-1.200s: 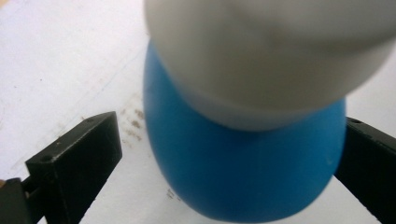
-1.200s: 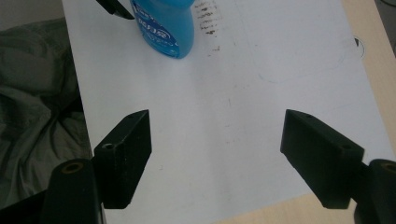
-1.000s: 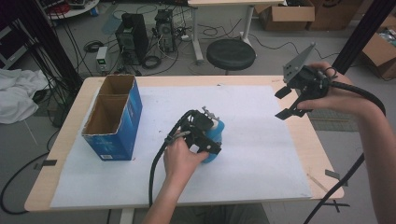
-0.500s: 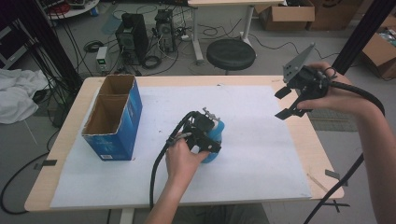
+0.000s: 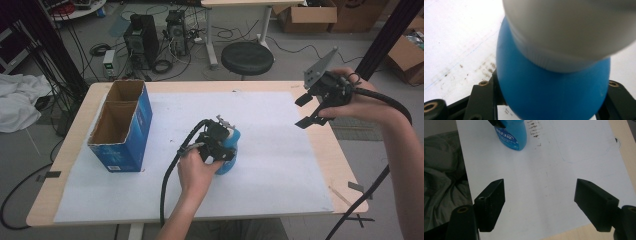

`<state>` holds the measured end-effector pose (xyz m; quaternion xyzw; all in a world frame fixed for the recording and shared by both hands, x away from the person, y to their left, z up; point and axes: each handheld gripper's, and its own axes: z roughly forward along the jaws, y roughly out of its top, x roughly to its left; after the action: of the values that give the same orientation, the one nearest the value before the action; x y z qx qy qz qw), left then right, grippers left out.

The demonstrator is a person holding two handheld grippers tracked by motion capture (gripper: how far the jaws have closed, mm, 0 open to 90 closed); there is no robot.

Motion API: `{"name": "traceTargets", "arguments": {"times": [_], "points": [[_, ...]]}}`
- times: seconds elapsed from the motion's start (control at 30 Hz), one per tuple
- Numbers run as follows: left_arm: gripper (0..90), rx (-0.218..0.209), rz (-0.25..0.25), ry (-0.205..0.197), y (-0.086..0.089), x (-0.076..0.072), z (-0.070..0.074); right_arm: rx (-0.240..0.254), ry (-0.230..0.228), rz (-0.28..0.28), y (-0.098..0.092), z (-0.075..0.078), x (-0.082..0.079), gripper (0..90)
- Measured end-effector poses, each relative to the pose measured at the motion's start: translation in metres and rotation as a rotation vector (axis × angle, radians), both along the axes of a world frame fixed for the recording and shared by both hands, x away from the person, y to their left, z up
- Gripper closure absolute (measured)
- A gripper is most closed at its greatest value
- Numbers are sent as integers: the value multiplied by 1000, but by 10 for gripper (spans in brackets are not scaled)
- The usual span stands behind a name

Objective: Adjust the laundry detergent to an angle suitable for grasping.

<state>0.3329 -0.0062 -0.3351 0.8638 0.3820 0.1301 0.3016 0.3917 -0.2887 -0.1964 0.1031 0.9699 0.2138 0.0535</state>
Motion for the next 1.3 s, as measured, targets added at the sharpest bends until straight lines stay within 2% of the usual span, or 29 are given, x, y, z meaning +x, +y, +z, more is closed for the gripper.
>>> {"name": "traceTargets", "arguments": {"times": [0.37,0.5,0.63,0.67,0.73,0.77,0.8,0.83,0.87,0.9,0.93,1.03,1.07,1.13,1.17,1.2,1.27,1.3], "points": [[443,-29,-63,22,12,8,4,-2,-1,1,2,1,0,252],[446,-47,-115,10,22,13,12,-5,0,-2,3,1,1,253],[447,-40,-183,12,29,18,19,-7,2,0,5,1,2,256],[447,-40,-183,12,29,18,19,-7,2,0,5,1,2,256],[448,-12,-256,22,33,22,22,-11,1,1,7,1,3,257],[448,-3,-279,24,34,23,23,-14,3,0,8,1,3,257],[448,-3,-279,24,34,23,23,-16,3,0,9,2,3,257],[448,4,-326,32,36,25,24,-16,3,1,10,2,3,257],[448,6,-349,33,37,26,25,-18,4,1,11,2,3,257],[448,6,-349,33,37,26,25,-19,3,1,11,2,3,258],[448,11,-398,32,39,28,26,-20,3,1,12,3,3,258],[448,-3,-457,37,42,31,26,-25,3,3,15,3,4,258],[448,-3,-457,37,42,31,26,-25,3,3,15,3,4,258],[448,-35,-519,51,45,35,24,-29,2,6,17,4,3,258],[448,-35,-519,51,45,35,24,-28,2,7,18,5,3,258],[448,-34,-571,48,45,36,23,-30,2,6,19,5,3,258],[448,-31,-582,45,44,36,22,-33,1,6,20,5,3,259],[448,-25,-611,44,43,38,19,-33,1,7,20,5,3,259]]}}
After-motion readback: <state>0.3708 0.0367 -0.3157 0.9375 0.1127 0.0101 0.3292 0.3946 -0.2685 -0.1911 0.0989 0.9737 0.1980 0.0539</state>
